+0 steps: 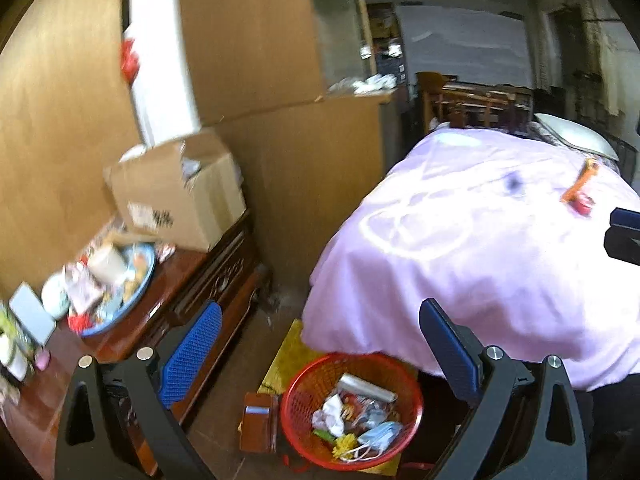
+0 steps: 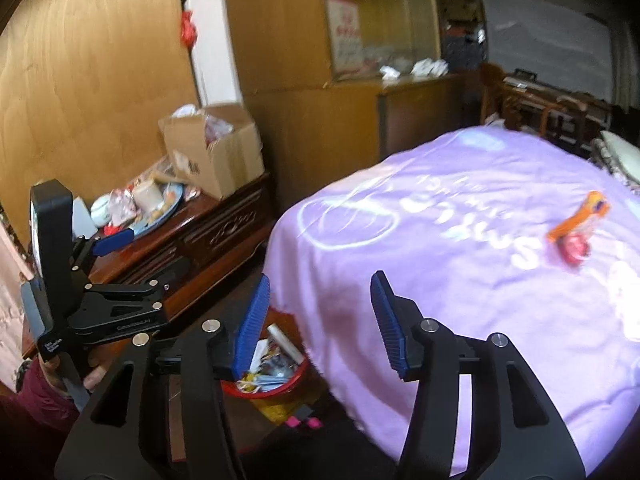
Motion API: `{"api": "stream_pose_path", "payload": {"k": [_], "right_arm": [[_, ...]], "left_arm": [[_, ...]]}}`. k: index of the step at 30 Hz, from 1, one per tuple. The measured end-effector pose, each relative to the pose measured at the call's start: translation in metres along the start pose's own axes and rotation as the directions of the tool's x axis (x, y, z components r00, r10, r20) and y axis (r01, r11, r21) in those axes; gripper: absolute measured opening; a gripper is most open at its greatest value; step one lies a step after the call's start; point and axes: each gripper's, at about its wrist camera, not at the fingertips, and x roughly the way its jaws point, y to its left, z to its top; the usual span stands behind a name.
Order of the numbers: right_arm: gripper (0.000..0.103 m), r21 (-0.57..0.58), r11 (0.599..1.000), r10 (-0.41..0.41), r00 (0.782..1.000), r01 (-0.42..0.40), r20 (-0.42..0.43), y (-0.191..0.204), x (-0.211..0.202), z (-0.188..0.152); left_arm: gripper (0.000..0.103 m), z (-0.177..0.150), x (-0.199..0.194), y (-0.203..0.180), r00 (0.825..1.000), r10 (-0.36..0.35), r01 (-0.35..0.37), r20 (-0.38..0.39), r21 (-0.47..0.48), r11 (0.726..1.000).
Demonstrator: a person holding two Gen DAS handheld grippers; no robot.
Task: Collect trash
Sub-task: 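Move both tools back toward the orange box and red cup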
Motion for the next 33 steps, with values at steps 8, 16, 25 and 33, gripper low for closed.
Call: {"api": "stream_pose_path", "payload": {"k": [8, 16, 25, 33], "right_arm": [[0.063, 0.069, 0.995, -0.081, 0.994, 0.076, 0.076, -0.059, -0.037, -0.002], [0.064, 0.208, 0.962, -0.188, 0.981, 0.177, 0.036, -0.153, -0.041, -0.022], [0.064, 0.360, 0.884, -0.295, 0.953, 0.299, -0.067, -0.253, -0.027, -0.052], [0.065, 0.403, 0.825, -0.380, 0.917, 0.397, -0.124, -0.310, -0.009, -0.064]], "left_arm": [[0.097, 0.034, -0.021, -0.079, 0.996, -0.061, 0.053, 0.059, 0.131, 0.990], [0.097, 0.055, -0.007, -0.164, 0.988, -0.146, 0.128, 0.051, 0.263, 0.956], [0.097, 0.066, 0.047, -0.255, 0.968, -0.245, 0.248, -0.049, 0.320, 0.915], [0.097, 0.071, 0.096, -0.304, 0.951, -0.277, 0.308, -0.140, 0.315, 0.898]]}}
